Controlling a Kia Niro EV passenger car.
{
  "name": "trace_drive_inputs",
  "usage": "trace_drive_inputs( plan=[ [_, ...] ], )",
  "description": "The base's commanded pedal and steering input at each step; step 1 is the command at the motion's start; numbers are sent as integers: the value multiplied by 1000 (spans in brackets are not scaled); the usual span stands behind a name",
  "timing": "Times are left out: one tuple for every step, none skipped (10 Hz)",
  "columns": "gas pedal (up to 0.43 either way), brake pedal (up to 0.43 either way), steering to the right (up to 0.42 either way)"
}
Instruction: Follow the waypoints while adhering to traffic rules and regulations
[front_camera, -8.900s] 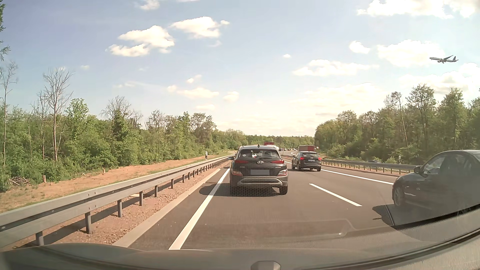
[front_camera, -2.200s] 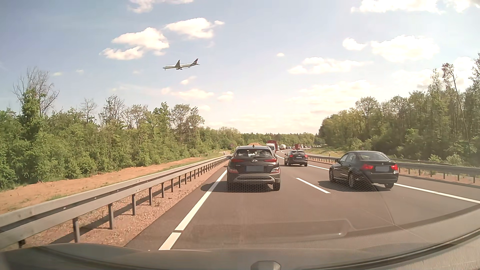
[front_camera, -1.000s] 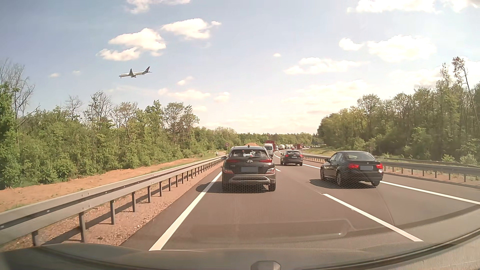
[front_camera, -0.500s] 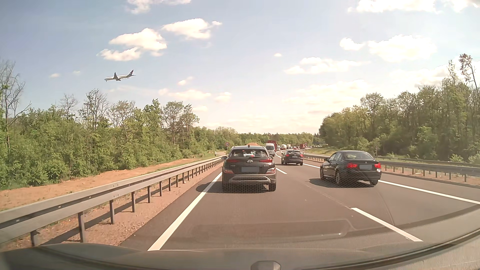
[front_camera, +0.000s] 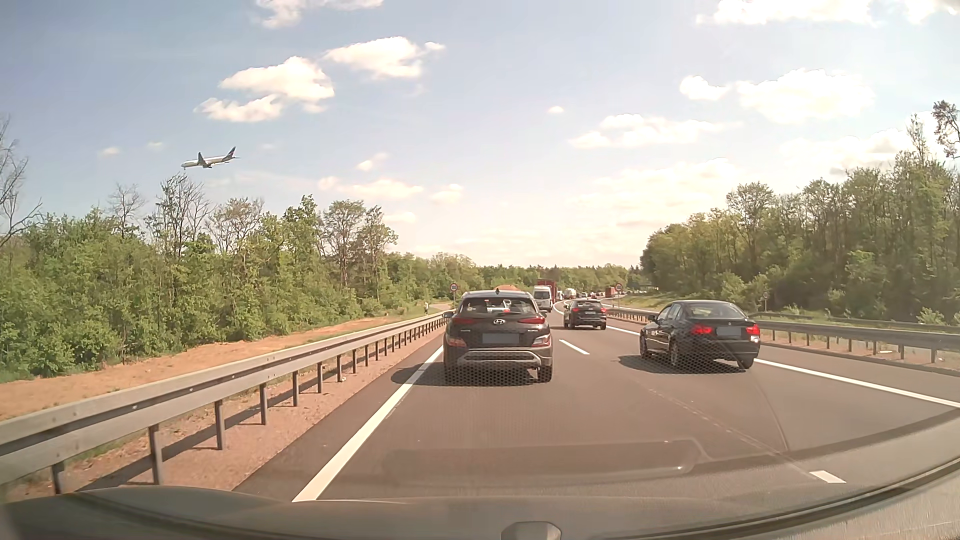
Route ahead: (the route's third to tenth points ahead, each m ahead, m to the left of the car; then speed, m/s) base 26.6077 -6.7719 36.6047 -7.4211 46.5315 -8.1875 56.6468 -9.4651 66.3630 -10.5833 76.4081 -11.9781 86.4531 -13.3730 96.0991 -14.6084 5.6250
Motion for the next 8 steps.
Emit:
trace_drive_inputs(
  plan=[
    [59, 0, -4],
    [59, 0, -3],
    [59, 0, -3],
    [59, 0, -3],
    [59, 0, -3],
    [59, 0, -3],
    [59, 0, -3],
    [47, 0, -3]
  ],
)
